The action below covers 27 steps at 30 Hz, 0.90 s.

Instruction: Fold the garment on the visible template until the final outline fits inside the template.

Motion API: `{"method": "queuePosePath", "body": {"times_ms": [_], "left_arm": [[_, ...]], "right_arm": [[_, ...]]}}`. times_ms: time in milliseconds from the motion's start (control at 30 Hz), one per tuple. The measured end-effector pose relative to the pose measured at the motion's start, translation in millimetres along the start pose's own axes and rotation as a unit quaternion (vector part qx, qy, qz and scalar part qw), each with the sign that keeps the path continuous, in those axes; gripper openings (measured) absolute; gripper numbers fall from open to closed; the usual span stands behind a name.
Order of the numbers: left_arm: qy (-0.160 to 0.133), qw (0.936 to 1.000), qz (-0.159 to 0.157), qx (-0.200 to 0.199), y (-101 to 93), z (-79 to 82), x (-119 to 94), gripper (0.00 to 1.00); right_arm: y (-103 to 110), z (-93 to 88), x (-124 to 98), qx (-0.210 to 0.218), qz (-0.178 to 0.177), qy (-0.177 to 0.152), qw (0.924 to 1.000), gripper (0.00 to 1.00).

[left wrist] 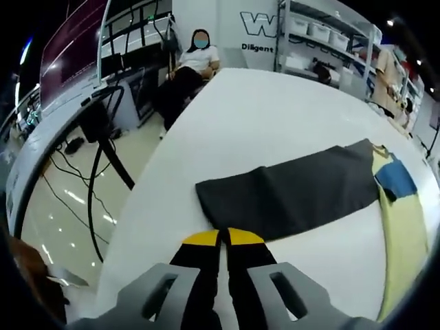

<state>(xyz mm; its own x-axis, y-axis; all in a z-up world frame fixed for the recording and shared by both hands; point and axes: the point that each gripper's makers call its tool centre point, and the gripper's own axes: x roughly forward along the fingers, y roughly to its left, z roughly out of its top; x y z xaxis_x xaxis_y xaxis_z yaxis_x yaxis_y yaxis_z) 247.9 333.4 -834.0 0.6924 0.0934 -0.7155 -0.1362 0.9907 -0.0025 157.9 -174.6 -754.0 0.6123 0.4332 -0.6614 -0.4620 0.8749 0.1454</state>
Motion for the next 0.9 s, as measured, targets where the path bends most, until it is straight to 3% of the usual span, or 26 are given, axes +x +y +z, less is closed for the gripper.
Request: {"method": "queuePosePath", "body": {"times_ms": [133,600,900], "left_arm": [[-0.006,0.9999,-0.003,0.01,-3.2,6.4,-3.7,0.0],[-0.044,0.9981,-0.02,0.039,-22.7,52.0,-19.0,0.0],[-0.062,0.9948,-0.054,0.061,-57.9,78.4,-28.1,0.0]], "right_arm": [[-0.1,0.5,-1.0,-0.001,0.0,-0.001,1.0,0.95],[2.6,1.7,-4.3,0.002,0.005,-0.008,1.0,0.96],[4.1,-0.1,-4.6,0.0,0.009,-0.005,1.0,0.96]]}}
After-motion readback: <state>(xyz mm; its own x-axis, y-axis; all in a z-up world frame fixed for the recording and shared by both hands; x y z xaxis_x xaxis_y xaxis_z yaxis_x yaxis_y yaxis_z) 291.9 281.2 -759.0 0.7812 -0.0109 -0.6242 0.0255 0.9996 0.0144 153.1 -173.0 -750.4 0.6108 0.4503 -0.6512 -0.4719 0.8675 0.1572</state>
